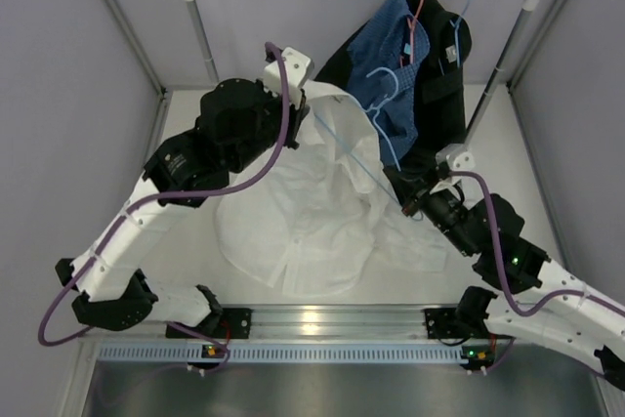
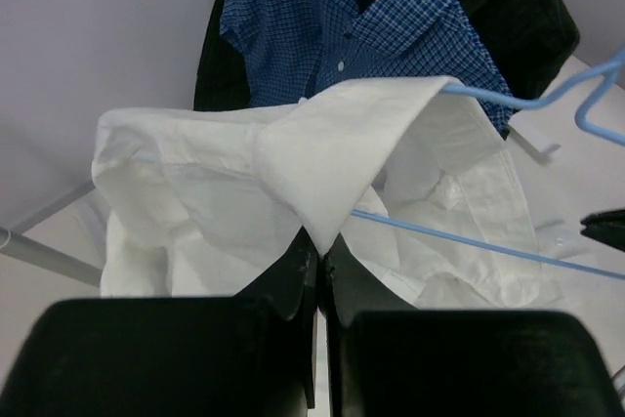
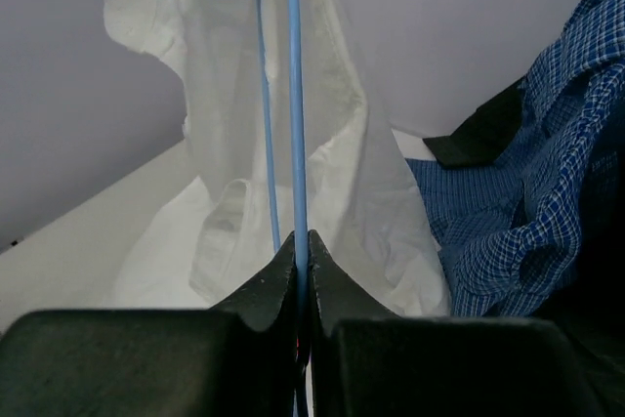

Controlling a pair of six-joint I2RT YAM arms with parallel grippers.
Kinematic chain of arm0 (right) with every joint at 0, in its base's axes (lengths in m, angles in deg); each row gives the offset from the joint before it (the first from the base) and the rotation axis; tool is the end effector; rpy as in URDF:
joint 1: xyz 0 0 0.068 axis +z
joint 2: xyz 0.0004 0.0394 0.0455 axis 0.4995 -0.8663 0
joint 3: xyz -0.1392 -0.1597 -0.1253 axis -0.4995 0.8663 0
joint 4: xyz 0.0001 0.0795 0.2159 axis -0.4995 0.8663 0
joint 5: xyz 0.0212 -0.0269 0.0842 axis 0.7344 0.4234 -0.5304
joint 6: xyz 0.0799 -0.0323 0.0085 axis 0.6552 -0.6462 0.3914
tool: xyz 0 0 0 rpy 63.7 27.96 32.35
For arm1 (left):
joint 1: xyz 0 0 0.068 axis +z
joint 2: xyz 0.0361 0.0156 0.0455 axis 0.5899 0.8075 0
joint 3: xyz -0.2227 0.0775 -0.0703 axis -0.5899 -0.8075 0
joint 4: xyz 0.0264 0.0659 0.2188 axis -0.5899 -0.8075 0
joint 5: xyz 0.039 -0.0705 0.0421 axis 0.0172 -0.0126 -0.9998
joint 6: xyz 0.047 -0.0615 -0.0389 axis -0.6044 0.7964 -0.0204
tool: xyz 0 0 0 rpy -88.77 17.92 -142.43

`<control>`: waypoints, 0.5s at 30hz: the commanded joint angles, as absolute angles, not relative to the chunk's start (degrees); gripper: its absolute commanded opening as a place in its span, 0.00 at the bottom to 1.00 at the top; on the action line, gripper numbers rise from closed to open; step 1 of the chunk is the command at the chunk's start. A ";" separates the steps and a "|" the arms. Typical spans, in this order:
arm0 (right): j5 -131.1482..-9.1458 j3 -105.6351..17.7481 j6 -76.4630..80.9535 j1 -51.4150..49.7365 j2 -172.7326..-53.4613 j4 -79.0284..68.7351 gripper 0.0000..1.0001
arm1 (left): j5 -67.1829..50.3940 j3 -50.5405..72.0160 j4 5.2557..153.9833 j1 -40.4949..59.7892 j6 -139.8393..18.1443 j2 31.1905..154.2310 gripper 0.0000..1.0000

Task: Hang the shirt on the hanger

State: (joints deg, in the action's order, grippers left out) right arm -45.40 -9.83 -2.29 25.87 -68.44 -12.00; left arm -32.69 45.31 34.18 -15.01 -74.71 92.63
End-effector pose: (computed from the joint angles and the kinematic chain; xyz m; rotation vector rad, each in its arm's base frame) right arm 0.1192 0.1357 0.3612 -0.3979 1.3540 0.6405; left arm 0.1754 -0.1841 0.4728 0.6166 1.6755 -0.3676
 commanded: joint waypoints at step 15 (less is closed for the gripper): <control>-67.24 -21.89 -6.68 21.54 -77.16 9.29 0.00 | -8.04 45.42 31.29 -13.69 -59.15 84.98 0.00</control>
